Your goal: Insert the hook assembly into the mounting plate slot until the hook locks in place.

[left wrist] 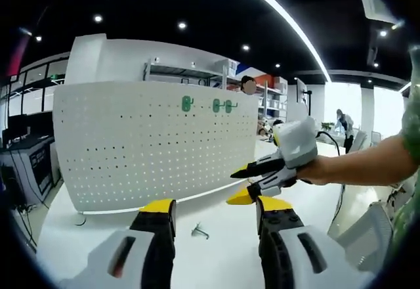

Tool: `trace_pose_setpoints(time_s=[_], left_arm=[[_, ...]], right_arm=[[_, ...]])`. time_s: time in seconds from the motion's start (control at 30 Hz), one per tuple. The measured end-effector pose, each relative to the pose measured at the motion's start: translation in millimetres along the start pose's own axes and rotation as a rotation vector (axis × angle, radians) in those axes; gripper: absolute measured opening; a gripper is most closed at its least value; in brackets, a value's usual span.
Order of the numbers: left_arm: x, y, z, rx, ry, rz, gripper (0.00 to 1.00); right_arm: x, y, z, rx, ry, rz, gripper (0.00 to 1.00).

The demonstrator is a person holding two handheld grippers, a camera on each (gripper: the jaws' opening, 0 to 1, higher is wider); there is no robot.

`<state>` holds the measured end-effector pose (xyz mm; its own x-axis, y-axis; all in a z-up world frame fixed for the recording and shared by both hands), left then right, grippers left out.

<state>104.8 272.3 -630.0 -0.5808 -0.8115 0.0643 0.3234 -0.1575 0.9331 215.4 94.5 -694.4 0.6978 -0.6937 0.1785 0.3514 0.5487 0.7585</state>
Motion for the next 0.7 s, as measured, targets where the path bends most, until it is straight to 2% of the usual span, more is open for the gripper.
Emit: trace_pose_setpoints(time_s=[0.23, 0.47, 0.7], left_arm=[[-3.6, -11.0, -2.7, -0.066, 0.016, 0.005, 0.57], [-6.5, -20.8, -6.4, -0.124, 0.028, 0.036, 0.76], [-2.1, -34.9, -12.0, -0.211, -0.004, 0.064, 0.9]], right_arm=[[4.1, -7.0, -24.4, -0.048, 0.044, 0.025, 0.5], [6.1, -11.6, -46.3, -0.082, 0.083, 0.06, 0.49], [5.3, -13.2, -63.2, -0.105, 0.12, 0.089, 0.47]])
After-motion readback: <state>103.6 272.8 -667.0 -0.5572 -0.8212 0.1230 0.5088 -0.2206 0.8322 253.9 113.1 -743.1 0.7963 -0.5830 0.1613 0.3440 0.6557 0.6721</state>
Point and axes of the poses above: the point that each gripper's makers call its tool centre point, and the gripper's own axes: z roughly backward along the fingers, x roughly to its right, y roughly out of its top, the point moved 6 cm from there along z, roughly backward along the fingers, and after that the axes turned 11 degrees about -x, right-handed, at the moved point
